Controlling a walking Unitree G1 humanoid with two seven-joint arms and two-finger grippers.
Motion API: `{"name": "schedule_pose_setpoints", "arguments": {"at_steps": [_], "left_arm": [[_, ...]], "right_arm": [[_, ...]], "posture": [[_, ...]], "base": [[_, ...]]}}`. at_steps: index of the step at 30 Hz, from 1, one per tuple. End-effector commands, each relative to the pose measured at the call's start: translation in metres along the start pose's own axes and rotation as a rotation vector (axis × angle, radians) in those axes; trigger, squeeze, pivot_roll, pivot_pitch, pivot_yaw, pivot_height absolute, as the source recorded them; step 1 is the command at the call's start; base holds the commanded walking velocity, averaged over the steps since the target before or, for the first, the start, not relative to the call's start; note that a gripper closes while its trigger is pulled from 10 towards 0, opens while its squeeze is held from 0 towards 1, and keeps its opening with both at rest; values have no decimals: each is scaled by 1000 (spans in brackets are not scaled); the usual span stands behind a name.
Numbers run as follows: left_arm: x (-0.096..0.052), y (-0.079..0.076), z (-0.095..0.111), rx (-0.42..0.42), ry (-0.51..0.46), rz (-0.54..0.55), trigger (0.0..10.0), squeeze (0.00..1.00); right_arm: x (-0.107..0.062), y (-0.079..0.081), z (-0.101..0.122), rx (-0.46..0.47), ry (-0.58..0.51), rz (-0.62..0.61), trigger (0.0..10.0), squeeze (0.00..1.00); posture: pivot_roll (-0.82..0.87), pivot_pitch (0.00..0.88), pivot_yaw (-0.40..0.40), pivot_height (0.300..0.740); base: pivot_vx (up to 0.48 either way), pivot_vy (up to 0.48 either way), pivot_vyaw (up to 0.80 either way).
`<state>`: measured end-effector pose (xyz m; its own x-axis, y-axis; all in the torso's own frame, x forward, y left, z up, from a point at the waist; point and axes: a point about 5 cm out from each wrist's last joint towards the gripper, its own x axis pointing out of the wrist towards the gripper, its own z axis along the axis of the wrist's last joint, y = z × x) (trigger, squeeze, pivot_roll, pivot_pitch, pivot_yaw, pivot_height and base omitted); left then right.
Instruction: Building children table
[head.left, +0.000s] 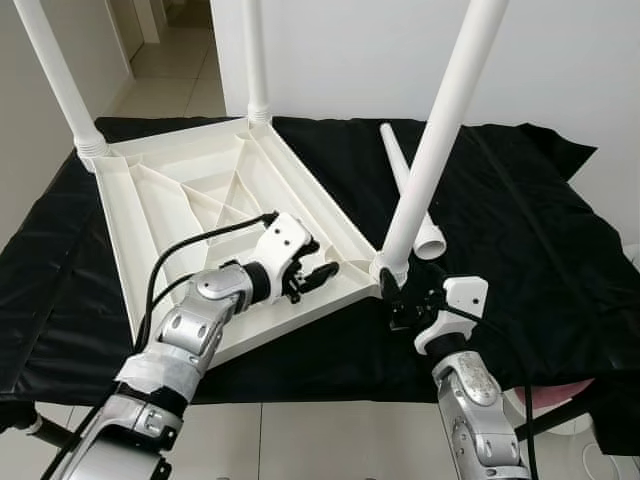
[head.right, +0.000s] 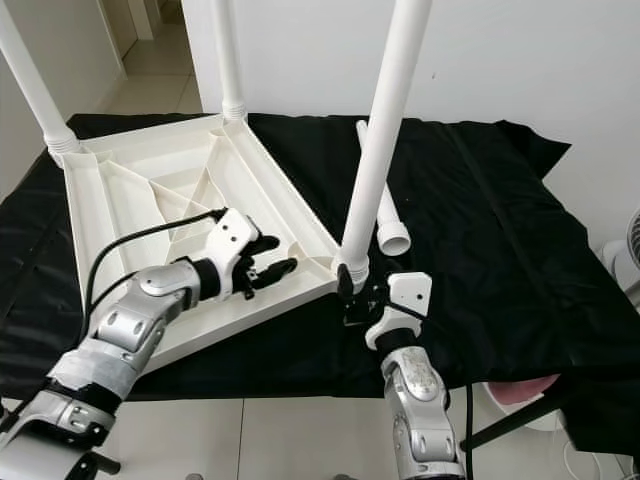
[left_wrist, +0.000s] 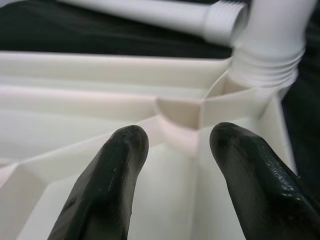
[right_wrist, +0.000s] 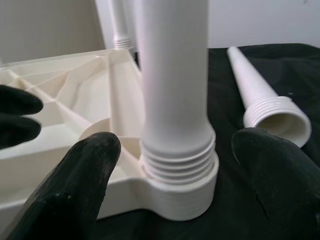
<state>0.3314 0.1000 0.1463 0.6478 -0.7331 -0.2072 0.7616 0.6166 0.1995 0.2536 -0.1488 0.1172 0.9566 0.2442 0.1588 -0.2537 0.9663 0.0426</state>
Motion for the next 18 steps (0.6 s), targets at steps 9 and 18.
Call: {"name": "schedule_pose_setpoints", "arguments": {"at_steps": [9, 18], "left_arm": [[-6, 11, -13, -22, 96, 92, 10000, 0], [-12, 8, -14, -48, 99, 7, 10000, 0]], "right_arm": [[-5, 0, -4, 5, 28, 55, 10000, 0], [-6, -2, -5, 0, 40, 56, 10000, 0]], "posture": [[-69, 0, -4, 740], [-70, 0, -5, 740]], "base": [[0, 0, 0], [0, 0, 0]]}}
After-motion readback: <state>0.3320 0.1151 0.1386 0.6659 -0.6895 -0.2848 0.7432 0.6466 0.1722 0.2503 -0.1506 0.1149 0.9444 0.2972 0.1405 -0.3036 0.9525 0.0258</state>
